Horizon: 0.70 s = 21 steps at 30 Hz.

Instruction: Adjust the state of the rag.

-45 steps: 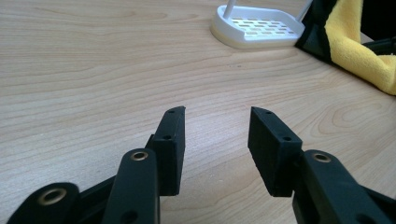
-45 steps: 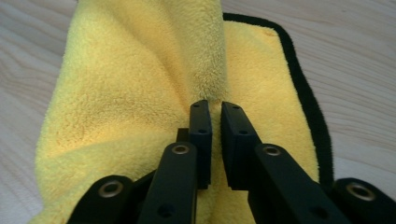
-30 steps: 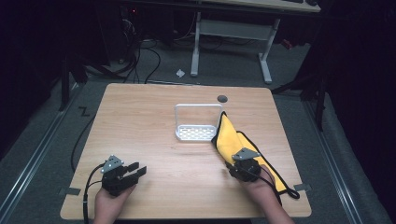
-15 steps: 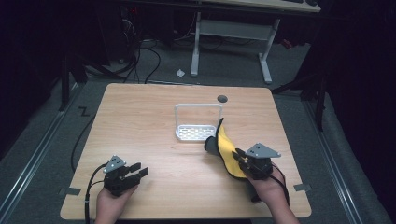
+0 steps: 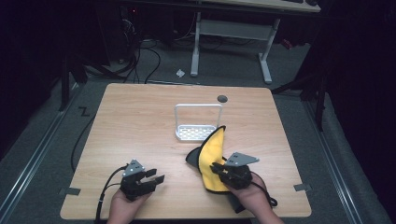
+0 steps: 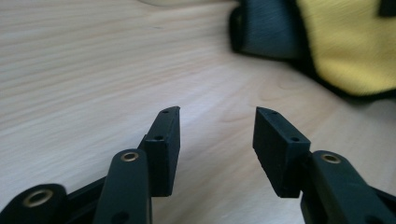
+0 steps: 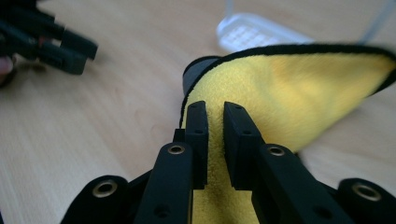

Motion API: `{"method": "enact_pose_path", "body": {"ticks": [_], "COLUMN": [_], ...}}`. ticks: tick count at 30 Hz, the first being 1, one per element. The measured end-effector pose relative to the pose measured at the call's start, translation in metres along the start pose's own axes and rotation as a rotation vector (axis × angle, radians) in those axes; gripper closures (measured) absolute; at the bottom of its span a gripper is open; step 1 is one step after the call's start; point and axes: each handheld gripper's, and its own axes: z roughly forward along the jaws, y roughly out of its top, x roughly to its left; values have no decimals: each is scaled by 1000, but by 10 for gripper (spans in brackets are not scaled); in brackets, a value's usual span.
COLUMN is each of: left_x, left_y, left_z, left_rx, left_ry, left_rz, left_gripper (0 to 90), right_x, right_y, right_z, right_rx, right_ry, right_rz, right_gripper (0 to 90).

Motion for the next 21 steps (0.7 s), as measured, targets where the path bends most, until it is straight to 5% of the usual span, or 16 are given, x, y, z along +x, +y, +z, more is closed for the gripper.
{"method": "enact_pose_path", "body": {"ticks": [6, 10, 13, 17, 19, 21], "left_x": [-32, -53, -61, -61, -62, -66], "left_y": [4, 12, 19, 31, 34, 37], "left_z": [22, 33, 41, 56, 64, 72], "left_rx": [36, 39, 39, 32, 51, 81], "left_ry": [-83, -130, -119, -106, -94, -75], "left_rz": [53, 60, 64, 1, -16, -36], "left_gripper": [485, 482, 456, 406, 420, 450], "right_x": [20, 18, 11, -13, -34, -40], "right_y": [-8, -3, 2, -2, -16, -22], "right_z": [29, 17, -5, -28, -30, -26], "right_rx": [99, 48, -21, -71, -25, 8], "right_ry": [26, 26, -11, -105, -211, -224], "right_rz": [-73, -56, -40, 0, -5, -5], "right_gripper": [762, 727, 709, 718, 798, 826]}}
